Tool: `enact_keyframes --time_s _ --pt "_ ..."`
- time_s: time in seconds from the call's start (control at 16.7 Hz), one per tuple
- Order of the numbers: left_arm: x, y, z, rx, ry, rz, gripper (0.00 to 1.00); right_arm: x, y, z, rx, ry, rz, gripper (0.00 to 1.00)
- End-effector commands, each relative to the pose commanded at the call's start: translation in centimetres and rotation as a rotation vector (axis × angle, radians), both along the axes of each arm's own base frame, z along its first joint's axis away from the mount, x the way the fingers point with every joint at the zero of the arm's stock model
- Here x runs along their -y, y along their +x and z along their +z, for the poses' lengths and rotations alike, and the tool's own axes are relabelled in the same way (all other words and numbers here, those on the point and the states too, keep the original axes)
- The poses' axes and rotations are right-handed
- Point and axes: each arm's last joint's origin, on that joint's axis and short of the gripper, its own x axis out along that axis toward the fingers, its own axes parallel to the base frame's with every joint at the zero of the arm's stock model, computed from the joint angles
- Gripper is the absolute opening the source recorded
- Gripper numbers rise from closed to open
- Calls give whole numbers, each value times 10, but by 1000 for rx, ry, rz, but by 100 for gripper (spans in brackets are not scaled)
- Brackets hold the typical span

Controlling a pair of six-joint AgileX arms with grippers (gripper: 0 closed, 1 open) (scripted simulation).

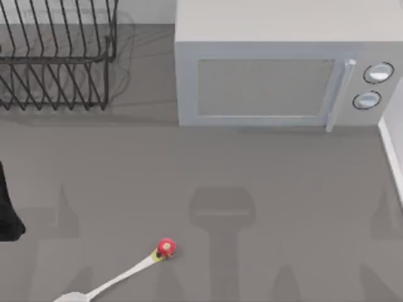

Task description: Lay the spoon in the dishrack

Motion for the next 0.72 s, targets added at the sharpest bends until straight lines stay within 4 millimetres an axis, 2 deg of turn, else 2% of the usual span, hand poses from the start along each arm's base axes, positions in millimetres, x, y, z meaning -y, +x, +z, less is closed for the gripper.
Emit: enact_keyframes --time_s 0.18,0.36,0.54,0.72 --pt "1 0 2 -12 4 -9 100 0 0 0 0 0 0 100" --pt "7 1 15 -104 32 -69 100 0 0 0 0 0 0 100" --pt "18 9 35 -286 93 -171 100 0 0 0 0 0 0 100" --pt "37 28 48 -564 200 -305 100 0 0 0 0 0 0 100"
